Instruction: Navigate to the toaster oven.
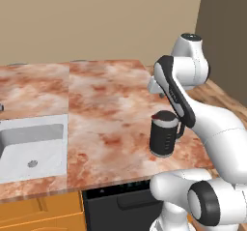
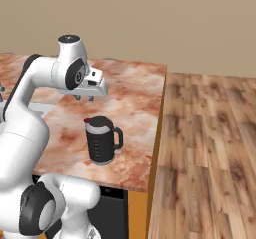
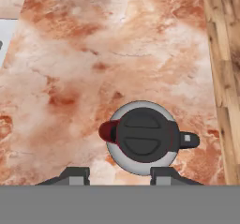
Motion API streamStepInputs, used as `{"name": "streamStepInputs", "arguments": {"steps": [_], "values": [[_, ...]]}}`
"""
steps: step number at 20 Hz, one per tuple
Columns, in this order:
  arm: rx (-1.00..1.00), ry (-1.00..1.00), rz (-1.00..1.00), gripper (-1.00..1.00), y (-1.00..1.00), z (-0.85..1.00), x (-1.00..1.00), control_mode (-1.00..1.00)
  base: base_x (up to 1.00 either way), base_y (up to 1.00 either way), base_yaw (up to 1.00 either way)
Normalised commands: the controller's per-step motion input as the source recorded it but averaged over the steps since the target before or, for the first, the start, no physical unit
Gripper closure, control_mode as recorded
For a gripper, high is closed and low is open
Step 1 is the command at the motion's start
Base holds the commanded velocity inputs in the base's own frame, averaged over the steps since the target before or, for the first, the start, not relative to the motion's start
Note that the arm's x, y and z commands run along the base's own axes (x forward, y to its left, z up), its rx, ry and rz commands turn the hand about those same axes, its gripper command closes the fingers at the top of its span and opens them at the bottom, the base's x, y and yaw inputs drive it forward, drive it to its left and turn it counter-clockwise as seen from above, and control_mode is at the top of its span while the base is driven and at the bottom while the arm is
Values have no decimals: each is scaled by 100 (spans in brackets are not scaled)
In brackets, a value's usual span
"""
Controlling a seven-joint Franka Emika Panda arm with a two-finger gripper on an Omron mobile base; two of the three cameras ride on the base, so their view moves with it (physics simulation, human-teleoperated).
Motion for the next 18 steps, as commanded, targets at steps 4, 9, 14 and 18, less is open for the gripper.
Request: {"name": "streamStepInputs", "arguments": {"steps": [4,9,14,18], "values": [[0,0,0,-100,0,0,0,100,-17,0,-4],[0,0,0,-100,0,0,0,100,-22,2,-79],[0,0,0,-100,0,0,0,100,-1,0,-100],[0,0,0,-100,0,0,0,100,-8,5,-89]]}}
